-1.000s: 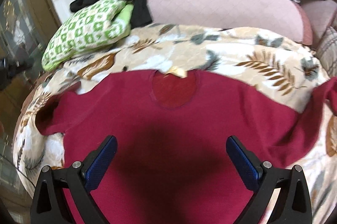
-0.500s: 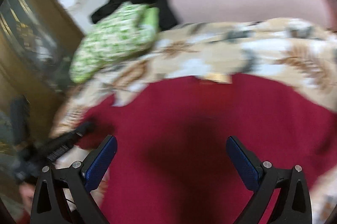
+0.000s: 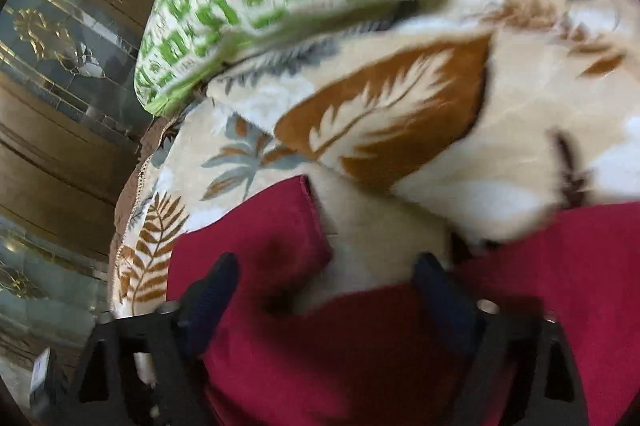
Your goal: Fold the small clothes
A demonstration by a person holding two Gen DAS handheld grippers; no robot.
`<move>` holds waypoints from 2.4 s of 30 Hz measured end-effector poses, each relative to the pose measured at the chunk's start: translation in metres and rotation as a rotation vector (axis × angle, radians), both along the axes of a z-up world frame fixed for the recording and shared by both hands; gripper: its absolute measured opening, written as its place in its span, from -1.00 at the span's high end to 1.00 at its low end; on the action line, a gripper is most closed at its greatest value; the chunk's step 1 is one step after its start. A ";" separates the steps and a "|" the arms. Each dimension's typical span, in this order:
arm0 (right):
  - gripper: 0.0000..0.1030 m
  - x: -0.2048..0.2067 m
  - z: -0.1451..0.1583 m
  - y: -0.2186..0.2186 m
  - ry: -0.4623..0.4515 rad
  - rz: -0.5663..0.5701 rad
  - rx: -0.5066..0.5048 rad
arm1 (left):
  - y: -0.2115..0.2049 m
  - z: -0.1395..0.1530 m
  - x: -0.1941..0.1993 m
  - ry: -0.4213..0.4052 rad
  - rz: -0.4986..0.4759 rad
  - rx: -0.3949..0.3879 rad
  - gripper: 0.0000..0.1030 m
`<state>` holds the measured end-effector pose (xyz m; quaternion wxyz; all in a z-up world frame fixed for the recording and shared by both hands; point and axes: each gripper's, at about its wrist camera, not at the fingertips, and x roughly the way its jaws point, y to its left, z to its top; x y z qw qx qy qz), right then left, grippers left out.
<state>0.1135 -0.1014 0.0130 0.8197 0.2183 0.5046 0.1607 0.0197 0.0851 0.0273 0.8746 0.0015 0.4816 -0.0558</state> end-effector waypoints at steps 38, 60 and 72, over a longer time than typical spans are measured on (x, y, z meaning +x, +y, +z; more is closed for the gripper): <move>0.49 -0.253 0.086 -0.273 -0.167 -0.368 -0.331 | -0.137 0.016 -0.047 -0.001 -0.224 0.007 0.86; 0.95 -0.128 0.042 -0.134 -0.199 0.177 -0.357 | -0.121 0.007 -0.033 0.005 -0.163 -0.041 0.86; 0.84 -0.122 0.063 -0.152 -0.196 -0.028 -0.259 | -0.124 0.030 -0.037 -0.070 -0.166 -0.068 0.86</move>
